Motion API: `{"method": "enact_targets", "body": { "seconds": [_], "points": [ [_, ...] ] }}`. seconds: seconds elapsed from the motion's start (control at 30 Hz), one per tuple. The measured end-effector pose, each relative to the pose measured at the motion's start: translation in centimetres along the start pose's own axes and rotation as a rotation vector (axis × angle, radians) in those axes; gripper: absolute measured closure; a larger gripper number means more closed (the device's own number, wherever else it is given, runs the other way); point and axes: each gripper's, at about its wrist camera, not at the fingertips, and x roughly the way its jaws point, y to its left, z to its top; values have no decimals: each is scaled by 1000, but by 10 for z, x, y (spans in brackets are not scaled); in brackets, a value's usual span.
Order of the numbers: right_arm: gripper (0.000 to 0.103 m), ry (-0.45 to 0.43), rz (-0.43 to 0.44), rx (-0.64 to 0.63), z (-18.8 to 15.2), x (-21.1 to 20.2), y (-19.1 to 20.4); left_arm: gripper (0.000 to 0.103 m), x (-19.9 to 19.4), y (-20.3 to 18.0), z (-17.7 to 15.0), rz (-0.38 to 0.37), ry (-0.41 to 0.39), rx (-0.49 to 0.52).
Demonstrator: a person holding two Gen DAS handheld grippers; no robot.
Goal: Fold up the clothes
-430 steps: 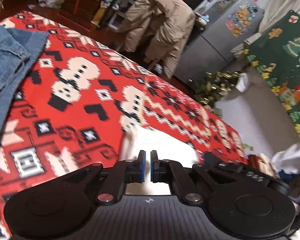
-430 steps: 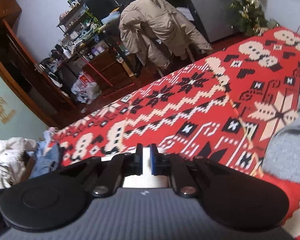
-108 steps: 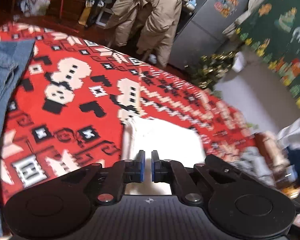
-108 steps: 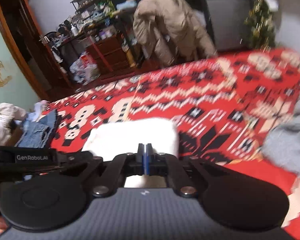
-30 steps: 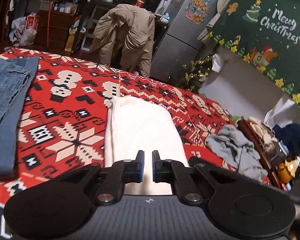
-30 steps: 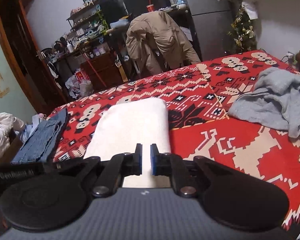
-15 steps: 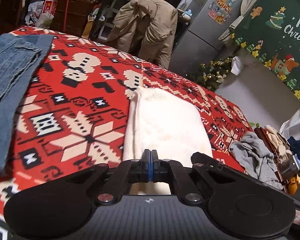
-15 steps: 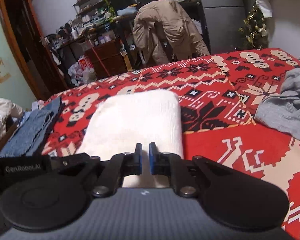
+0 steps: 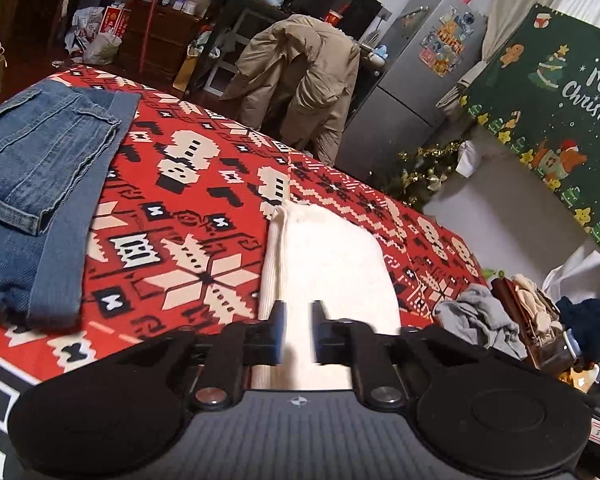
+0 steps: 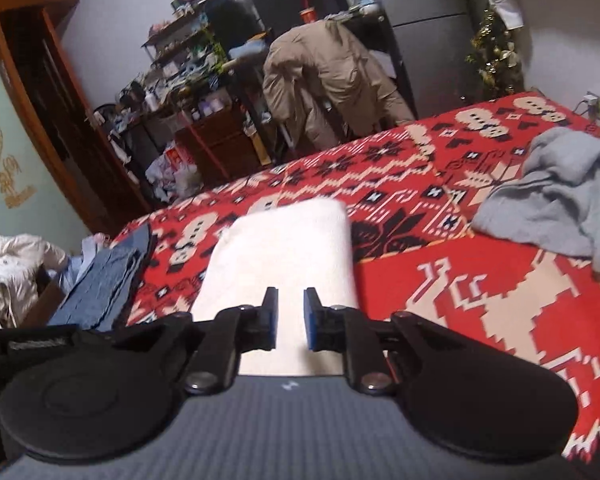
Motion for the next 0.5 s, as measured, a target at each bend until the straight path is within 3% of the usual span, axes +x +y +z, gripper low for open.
{"method": "enact_targets", "body": {
  "seconds": [0.1, 0.23, 0.3, 0.5],
  "points": [
    [84, 17, -12, 30, 3, 7, -8, 81, 14, -2, 2, -23, 0, -2],
    [84, 35, 24, -18, 8, 26, -3, 86, 41, -17, 5, -49, 31, 67],
    [84, 88, 30, -36, 8, 38, 0, 90, 55, -19, 1, -28, 72, 97],
    [85, 225, 42, -72, 2, 47, 7, 96, 47, -11, -7, -7, 155, 86]
  ]
}}
